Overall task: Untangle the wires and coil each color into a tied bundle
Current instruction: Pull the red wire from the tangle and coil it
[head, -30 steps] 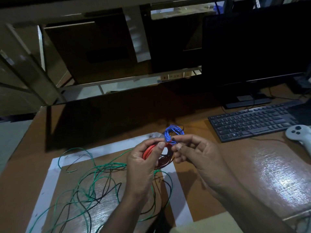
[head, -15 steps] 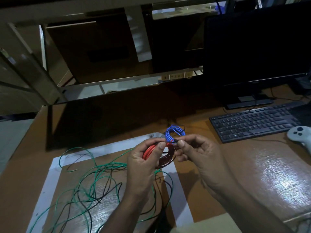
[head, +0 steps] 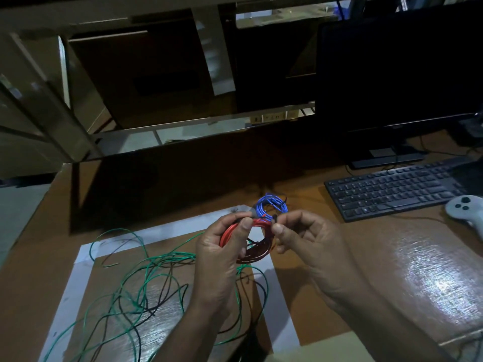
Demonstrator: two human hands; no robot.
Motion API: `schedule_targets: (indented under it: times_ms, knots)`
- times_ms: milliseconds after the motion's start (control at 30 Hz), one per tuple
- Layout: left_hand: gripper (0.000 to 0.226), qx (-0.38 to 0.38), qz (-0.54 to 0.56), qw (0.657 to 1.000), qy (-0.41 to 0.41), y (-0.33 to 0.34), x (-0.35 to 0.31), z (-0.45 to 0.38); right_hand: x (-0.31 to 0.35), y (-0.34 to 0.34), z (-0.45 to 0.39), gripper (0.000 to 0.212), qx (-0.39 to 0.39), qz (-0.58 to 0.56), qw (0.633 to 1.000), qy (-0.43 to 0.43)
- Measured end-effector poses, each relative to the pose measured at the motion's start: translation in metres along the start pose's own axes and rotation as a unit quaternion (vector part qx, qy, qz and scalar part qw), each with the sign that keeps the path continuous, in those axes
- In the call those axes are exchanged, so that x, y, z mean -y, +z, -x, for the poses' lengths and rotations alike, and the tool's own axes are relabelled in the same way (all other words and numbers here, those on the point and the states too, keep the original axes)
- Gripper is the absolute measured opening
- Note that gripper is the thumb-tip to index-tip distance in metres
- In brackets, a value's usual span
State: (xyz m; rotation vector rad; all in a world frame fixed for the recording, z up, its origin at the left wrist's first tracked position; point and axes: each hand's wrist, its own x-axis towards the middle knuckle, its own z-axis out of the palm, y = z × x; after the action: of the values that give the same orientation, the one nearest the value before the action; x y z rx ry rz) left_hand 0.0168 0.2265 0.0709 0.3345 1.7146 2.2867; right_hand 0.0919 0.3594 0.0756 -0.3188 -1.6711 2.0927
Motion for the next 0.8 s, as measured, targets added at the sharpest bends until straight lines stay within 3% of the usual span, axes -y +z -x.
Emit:
schedule_targets:
  times_ms: [367,667,800]
  knots:
    - [0.028,0.010,-0.004,1.000,0.001,-0.0015,0.0066,-0.0009,-0.0018,0.0031,-0.0004,0.007,-0.014,0.042,0.998,-0.037]
    - [0.012,0.012,0.008,1.000,0.002,-0.0011,0.0057,-0.0011,0.0014,0.0045,0.0010,0.003,-0.012,0.027,0.999,-0.033]
    - [0.020,0.010,0.011,1.000,0.008,-0.0003,0.0055,0.0005,0.0007,0.0052,0.0004,0.009,-0.020,0.034,0.999,-0.032]
